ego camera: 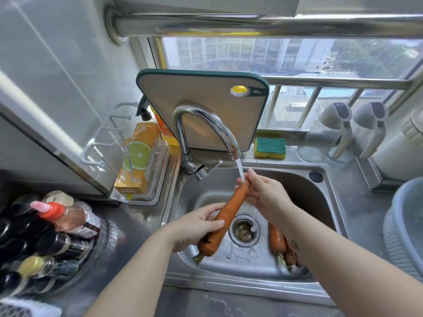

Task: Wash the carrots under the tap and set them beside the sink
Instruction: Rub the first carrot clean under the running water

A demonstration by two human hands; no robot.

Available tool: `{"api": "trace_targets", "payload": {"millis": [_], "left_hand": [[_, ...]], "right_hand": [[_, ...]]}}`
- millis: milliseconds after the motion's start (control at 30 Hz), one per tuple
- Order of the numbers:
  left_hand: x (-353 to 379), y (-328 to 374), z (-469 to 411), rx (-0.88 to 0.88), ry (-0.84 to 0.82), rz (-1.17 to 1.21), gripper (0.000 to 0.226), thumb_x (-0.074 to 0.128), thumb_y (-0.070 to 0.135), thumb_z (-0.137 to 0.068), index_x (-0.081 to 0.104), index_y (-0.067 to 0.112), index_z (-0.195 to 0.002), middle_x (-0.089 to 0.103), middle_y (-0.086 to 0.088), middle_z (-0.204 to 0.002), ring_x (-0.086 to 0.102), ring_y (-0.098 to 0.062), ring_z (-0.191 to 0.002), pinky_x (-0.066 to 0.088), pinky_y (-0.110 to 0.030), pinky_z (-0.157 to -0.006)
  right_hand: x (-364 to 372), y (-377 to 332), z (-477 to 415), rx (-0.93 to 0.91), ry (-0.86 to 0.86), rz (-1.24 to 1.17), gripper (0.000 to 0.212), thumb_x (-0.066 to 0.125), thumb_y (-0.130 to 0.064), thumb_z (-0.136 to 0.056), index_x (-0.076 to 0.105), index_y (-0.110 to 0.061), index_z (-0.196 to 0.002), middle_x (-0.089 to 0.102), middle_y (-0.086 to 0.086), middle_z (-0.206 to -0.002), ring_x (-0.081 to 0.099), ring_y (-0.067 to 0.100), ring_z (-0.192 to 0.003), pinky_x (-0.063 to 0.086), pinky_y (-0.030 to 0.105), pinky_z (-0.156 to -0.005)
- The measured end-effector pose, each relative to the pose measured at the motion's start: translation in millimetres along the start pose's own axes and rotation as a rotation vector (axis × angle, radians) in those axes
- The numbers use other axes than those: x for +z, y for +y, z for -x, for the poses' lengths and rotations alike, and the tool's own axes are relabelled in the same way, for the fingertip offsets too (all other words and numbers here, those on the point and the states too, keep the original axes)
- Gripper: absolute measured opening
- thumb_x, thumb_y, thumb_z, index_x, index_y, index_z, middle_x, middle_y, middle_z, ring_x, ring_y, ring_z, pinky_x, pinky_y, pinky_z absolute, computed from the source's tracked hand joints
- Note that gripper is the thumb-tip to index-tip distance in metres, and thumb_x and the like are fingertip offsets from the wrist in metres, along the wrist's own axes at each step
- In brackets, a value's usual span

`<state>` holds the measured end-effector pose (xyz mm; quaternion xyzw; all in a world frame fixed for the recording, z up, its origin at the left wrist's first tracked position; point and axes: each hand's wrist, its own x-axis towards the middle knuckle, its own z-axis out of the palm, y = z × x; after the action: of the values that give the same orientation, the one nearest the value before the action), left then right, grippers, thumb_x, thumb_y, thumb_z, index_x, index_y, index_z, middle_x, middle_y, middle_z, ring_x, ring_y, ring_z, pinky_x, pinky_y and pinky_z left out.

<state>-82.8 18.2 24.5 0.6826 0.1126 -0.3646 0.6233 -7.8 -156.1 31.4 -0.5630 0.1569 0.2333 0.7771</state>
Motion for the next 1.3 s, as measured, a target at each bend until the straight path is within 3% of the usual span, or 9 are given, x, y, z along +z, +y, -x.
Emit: {"api": "trace_targets", "payload": {"millis": [100, 167, 333, 500, 667, 833, 967, 1167, 1300], "left_hand": [[-3.9, -2.3, 1.1, -0.001, 0.004, 0.048, 0.036, 0.051, 0.017, -0.096, 0.052, 0.051, -0.109, 0.061, -0.013, -0.122, 0.059, -0.028, -0.105, 0.043, -0.057, -0.1], [-4.9, -3.4, 1.4, -0.003, 0.002, 0.054, 0.037, 0.051, 0.017, -0.097, 0.053, 0.051, -0.11, 0.06, -0.015, -0.123, 0.059, -0.027, -0.106, 0.043, -0.057, -0.1], [1.4, 0.3, -2.2, 0.035, 0.012, 0.002, 0.039, 0.052, 0.023, -0.096, 0.046, 0.037, -0.133, 0.065, -0.005, -0.112, 0.06, -0.017, -0.097, 0.048, -0.046, -0.098], [11.7, 9.2, -3.7, 0.099, 0.148, -0.353, 0.035, 0.054, 0.044, -0.091, 0.052, 0.034, -0.124, 0.065, 0.009, -0.101, 0.063, -0.011, -0.092, 0.051, -0.039, -0.092], [23.0, 14.2, -6.5, 0.19, 0.295, -0.52, 0.035, 0.053, 0.04, -0.093, 0.05, 0.031, -0.126, 0.059, 0.008, -0.106, 0.061, -0.011, -0.092, 0.049, -0.026, -0.079], [25.2, 9.1, -3.4, 0.176, 0.538, -1.222, 0.032, 0.052, 0.042, -0.092, 0.048, 0.035, -0.124, 0.05, 0.001, -0.116, 0.052, -0.022, -0.104, 0.039, -0.037, -0.089], [22.7, 0.6, 6.4, -0.043, 0.598, -1.479, 0.034, 0.061, 0.03, -0.087, 0.055, 0.028, -0.121, 0.049, -0.006, -0.121, 0.048, -0.029, -0.113, 0.034, -0.04, -0.091], [6.4, -10.2, 22.7, -0.201, 0.642, -1.32, 0.034, 0.057, 0.033, -0.09, 0.053, 0.026, -0.123, 0.049, -0.006, -0.12, 0.053, -0.029, -0.109, 0.037, -0.036, -0.08], [-19.5, -37.1, 42.5, -0.262, 0.74, -1.032, 0.036, 0.044, 0.037, -0.096, 0.043, 0.022, -0.128, 0.045, -0.008, -0.124, 0.053, -0.031, -0.112, 0.044, -0.039, -0.085]], "right_hand": [[-1.2, 0.4, 3.3, 0.011, -0.112, -0.037, 0.015, 0.055, -0.009, -0.093, 0.064, 0.0, -0.102, 0.065, 0.01, -0.094, 0.065, 0.02, -0.089, 0.055, 0.036, -0.088], [-1.3, 1.7, 3.9, -0.018, -0.109, -0.021, 0.012, 0.059, -0.003, -0.089, 0.064, -0.002, -0.1, 0.065, 0.012, -0.1, 0.065, 0.021, -0.095, 0.056, 0.034, -0.088], [3.4, 2.5, 3.0, -0.111, 0.092, 0.102, 0.008, 0.065, -0.01, -0.088, 0.068, -0.003, -0.091, 0.067, 0.013, -0.086, 0.067, 0.02, -0.077, 0.059, 0.027, -0.069], [7.4, -1.4, 2.4, -0.085, 0.197, 0.055, 0.027, 0.056, -0.021, -0.094, 0.067, 0.0, -0.083, 0.069, 0.018, -0.076, 0.068, 0.022, -0.066, 0.054, 0.022, -0.053], [-4.7, -7.1, 8.8, -0.058, 0.096, 0.066, 0.024, 0.047, -0.025, -0.099, 0.067, -0.011, -0.098, 0.071, 0.006, -0.086, 0.066, 0.018, -0.078, 0.053, 0.03, -0.074], [-27.6, 13.0, 17.8, 0.096, 0.19, 0.455, 0.023, 0.043, -0.028, -0.099, 0.063, -0.019, -0.105, 0.068, 0.001, -0.097, 0.062, 0.014, -0.086, 0.042, 0.033, -0.074], [-34.8, 30.7, 24.5, 0.113, 0.117, 0.926, 0.023, 0.049, -0.019, -0.096, 0.064, -0.01, -0.109, 0.07, 0.008, -0.107, 0.061, 0.017, -0.088, 0.037, 0.022, -0.058], [-0.1, 42.8, 26.5, 0.044, -0.096, 1.162, 0.031, 0.059, -0.023, -0.092, 0.066, -0.008, -0.118, 0.068, 0.008, -0.114, 0.062, 0.017, -0.096, 0.041, 0.02, -0.078], [22.4, 47.9, 23.5, 0.023, -0.177, 1.168, 0.028, 0.057, -0.022, -0.093, 0.067, -0.01, -0.116, 0.07, 0.007, -0.109, 0.065, 0.02, -0.096, 0.05, 0.028, -0.086]]}}
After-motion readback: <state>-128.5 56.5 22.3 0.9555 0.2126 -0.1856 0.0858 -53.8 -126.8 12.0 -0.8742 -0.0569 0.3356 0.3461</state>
